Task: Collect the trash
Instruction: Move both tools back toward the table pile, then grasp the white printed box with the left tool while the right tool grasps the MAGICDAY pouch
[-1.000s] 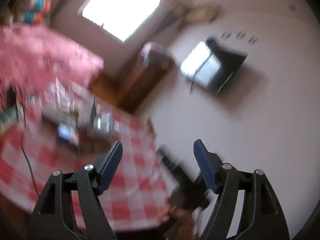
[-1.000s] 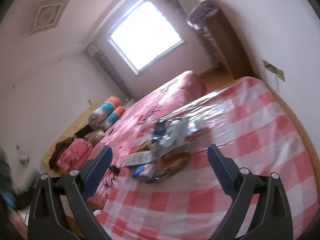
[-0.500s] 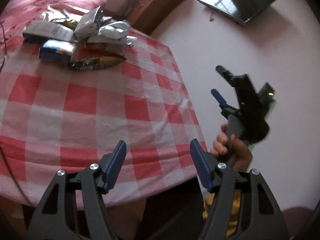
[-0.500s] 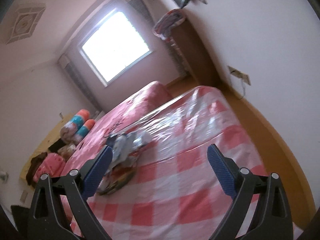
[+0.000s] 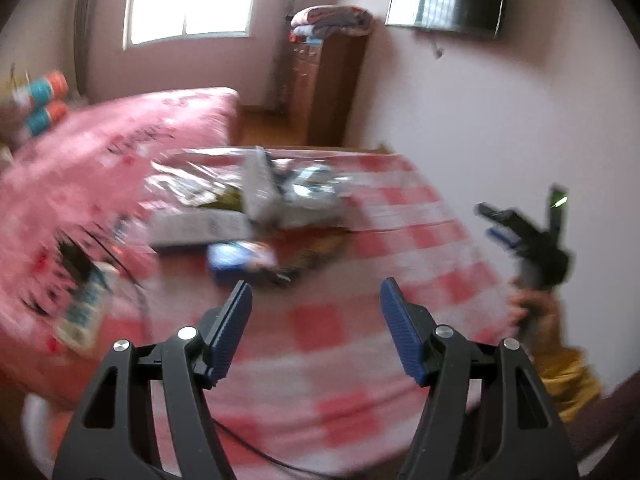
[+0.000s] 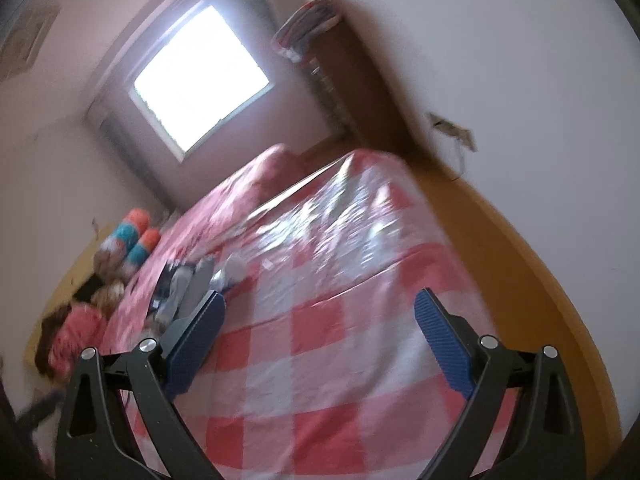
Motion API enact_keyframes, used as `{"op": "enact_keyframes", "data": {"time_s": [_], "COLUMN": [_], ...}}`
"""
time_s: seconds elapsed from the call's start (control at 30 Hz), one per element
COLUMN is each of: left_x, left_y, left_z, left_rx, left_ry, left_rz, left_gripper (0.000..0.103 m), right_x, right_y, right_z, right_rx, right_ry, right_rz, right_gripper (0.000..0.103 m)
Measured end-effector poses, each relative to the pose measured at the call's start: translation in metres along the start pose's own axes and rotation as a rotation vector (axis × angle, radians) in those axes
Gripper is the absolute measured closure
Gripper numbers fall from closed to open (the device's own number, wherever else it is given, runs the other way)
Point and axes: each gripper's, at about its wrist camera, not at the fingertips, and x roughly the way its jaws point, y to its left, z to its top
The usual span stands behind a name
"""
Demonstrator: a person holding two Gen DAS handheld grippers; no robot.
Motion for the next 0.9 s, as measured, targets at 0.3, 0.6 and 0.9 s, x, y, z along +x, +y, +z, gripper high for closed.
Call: {"op": "enact_keyframes", "data": {"time_s": [0.3, 0.6, 0.9], "left_x": [0.091, 0.181, 0.234], "left_y": [0.042, 0.078, 0.093], "left_z": [0.059, 0.105, 0.108], "left_rx": [-0.033, -0.231, -0.280], "left_ry": [0.075, 0.164, 0.239], "left_rz": [0.000, -0.138, -0.144], "left_gripper": [0.036, 0.036, 0.036], "right_x": [0.056, 0.111, 0.142], "right_y": [0.062, 0.106, 0.131], "right_z": [-0.003, 0.004, 0.008], "right_rx": [-0.133, -0.147, -0.176], "right_ry": [0.140, 0.215, 0.239], "right_rz": [0.145, 0.293, 0.331], "right_gripper": [0.009, 0.029, 0.037]}}
